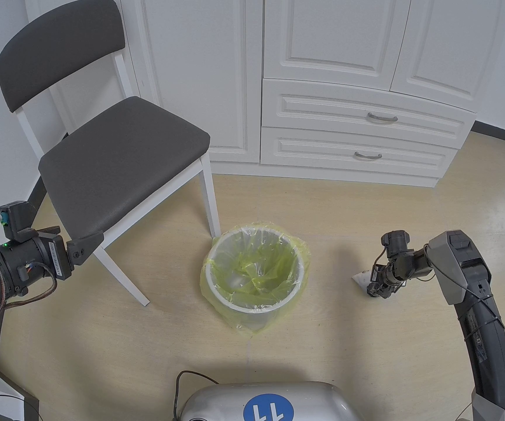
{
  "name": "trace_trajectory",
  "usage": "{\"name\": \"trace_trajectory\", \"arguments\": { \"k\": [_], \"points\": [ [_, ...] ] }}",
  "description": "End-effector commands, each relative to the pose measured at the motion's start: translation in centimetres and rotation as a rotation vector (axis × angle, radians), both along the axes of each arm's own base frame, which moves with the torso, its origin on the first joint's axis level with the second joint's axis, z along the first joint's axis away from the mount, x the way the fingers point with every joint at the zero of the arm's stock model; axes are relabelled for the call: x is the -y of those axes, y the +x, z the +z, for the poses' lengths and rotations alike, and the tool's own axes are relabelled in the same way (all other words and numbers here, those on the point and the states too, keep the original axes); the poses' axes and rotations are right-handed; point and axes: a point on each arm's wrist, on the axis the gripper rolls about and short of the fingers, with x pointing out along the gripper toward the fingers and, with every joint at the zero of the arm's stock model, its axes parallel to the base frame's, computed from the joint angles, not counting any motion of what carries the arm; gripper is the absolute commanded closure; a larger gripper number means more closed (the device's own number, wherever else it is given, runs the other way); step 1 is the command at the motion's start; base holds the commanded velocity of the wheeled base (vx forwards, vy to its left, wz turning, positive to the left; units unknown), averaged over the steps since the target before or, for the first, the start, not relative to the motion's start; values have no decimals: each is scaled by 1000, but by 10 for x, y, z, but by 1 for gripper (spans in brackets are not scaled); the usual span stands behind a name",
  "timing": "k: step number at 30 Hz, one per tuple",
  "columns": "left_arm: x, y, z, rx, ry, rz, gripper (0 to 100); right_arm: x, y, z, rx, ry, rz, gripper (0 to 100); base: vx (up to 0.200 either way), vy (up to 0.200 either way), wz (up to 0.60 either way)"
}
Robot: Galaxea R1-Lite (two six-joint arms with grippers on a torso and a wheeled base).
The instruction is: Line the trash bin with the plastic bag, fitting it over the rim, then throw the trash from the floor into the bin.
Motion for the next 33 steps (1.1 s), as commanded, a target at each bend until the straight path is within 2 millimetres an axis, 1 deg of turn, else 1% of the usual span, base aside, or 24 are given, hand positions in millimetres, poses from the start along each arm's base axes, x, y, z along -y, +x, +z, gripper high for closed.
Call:
{"name": "trace_trajectory", "arguments": {
  "k": [1,3,6,12,15,16,17,18,19,21,22,23,25,27,28,29,30,31,32,33],
  "points": [
    [0,0,0,1,1,0,0,-3,-1,-8,74,13,1,100,0,0,0],
    [0,0,0,-1,1,0,0,-6,3,-10,140,18,1,100,0,0,0],
    [0,0,0,-1,1,0,0,-8,6,-6,245,25,8,100,0,0,0],
    [0,-1,0,2,0,0,0,-10,8,0,392,43,7,100,0,0,0],
    [0,-1,1,9,0,0,0,-11,6,9,489,44,14,100,0,0,0],
    [0,-1,2,10,-1,0,0,-11,6,12,500,45,15,100,0,0,0],
    [0,-3,3,16,-2,-2,0,-11,4,20,517,52,21,100,0,0,0],
    [0,-3,3,16,-2,-2,0,-11,4,20,517,52,21,100,0,0,0],
    [-1,-5,5,27,-3,-2,0,-11,0,33,527,64,22,100,0,0,0],
    [-1,-7,7,37,-5,-3,0,-11,-4,48,550,86,11,100,0,0,0],
    [-1,-9,8,47,-6,-3,0,-12,-7,61,576,111,10,100,0,0,0],
    [-1,-10,9,48,-6,-3,0,-12,-8,66,585,119,13,100,0,0,0],
    [-1,-15,13,73,-12,-7,0,-13,-17,95,640,150,26,100,0,0,0],
    [-1,-18,16,90,-15,-9,0,-13,-25,118,687,163,38,100,0,0,0],
    [-2,-18,17,91,-15,-7,0,-13,-26,121,693,164,40,100,0,0,0],
    [-2,-21,19,104,-17,-7,0,-13,-35,143,744,171,53,100,0,0,0],
    [-2,-22,20,108,-17,-9,0,-15,-38,148,758,173,59,100,0,0,0],
    [-2,-24,21,116,-17,-9,0,-19,-46,164,799,179,77,100,0,0,0],
    [-2,-24,21,116,-17,-9,0,-19,-46,164,799,179,77,100,0,0,0],
    [-2,-26,23,125,-20,-12,0,-25,-57,184,852,193,106,100,0,0,0]
  ]
}}
